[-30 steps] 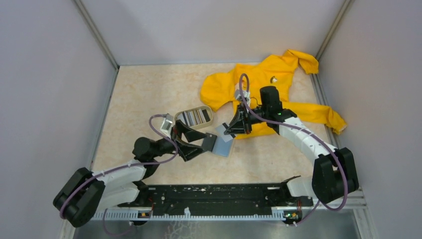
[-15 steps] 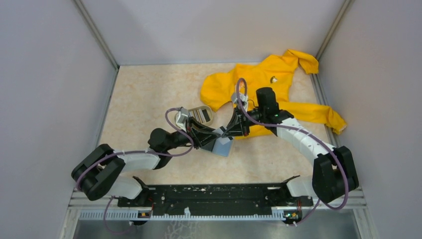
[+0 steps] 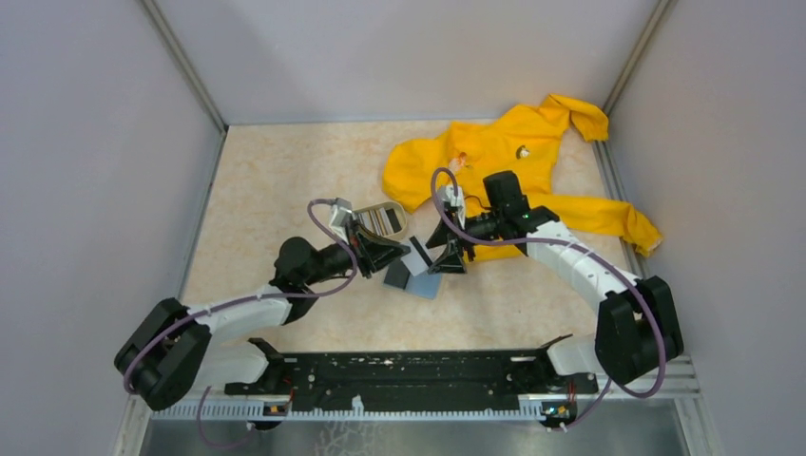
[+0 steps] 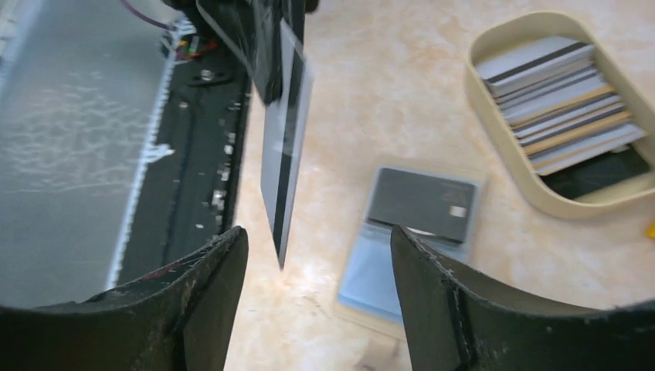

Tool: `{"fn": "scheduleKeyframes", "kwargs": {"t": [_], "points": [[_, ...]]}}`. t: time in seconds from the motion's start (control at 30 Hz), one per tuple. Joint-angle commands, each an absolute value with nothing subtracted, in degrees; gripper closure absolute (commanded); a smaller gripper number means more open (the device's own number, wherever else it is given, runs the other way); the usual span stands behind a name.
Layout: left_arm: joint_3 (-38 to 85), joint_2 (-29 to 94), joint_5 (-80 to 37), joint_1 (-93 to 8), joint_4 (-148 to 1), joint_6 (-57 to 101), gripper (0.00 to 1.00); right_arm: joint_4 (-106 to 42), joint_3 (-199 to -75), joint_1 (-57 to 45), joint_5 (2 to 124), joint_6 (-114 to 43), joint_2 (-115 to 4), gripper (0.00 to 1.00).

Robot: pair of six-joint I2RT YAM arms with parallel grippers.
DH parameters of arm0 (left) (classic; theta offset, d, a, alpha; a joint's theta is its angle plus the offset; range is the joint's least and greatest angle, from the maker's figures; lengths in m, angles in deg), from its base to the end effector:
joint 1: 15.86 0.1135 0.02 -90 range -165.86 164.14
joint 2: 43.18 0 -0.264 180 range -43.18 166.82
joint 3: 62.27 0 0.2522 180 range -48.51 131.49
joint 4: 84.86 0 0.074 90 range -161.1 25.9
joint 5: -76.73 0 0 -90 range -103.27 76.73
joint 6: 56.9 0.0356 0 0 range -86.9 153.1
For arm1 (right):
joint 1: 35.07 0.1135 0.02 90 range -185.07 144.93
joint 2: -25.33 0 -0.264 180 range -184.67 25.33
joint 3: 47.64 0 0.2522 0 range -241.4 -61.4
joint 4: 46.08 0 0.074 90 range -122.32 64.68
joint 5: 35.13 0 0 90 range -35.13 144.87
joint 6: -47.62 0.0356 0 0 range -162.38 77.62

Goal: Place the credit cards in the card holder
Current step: Insert the credit card into the card holder.

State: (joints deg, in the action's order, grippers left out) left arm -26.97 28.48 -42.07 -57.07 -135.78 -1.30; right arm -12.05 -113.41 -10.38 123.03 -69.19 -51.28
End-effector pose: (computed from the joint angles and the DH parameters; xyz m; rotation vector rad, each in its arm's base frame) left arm 0.1706 -0.1722 0.2410 0.5571 1.3950 -1.4190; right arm 0.2301 0.1421 0.2613 -1.3774 1.5595 1.3395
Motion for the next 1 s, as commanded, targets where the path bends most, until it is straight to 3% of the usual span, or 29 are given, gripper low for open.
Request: {"fn": "scheduleKeyframes", "kwargs": {"t": [0.0, 0.23, 0.33, 0.53, 0.6, 0.77, 0.97], "points": [[-28.4, 22.6, -42.6, -51.4, -118.5, -4.1, 1.00, -4.9, -116.5, -10.5, 112.2, -84.0, -50.0, 0.31], [-32.5, 19.8, -41.9, -45.1, -106.6, -5.4, 1.00, -2.1, -109.6, -10.0, 113.0, -105.9, -48.7, 0.26], [-32.5, 20.4, -40.9, -44.8, -104.2, -3.5, 1.00, -4.9, -106.5, -6.4, 110.1, -108.4, -49.3, 0.27], [-28.8, 20.0, -36.4, -44.8, -93.0, 3.0, 1.00, -6.7, -108.0, 7.7, 97.2, -106.9, -57.6, 0.69], [-28.4, 19.2, -36.1, -44.7, -91.9, 4.1, 1.00, -6.8, -109.1, 11.6, 93.1, -105.7, -60.9, 0.77], [-28.6, 18.2, -35.5, -44.8, -91.4, 5.1, 1.00, -6.9, -111.5, 17.0, 84.7, -102.8, -66.0, 0.86], [-28.6, 18.3, -36.5, -44.6, -91.7, 5.1, 1.00, -6.6, -111.7, 17.0, 78.5, -102.5, -66.8, 0.87]]}}
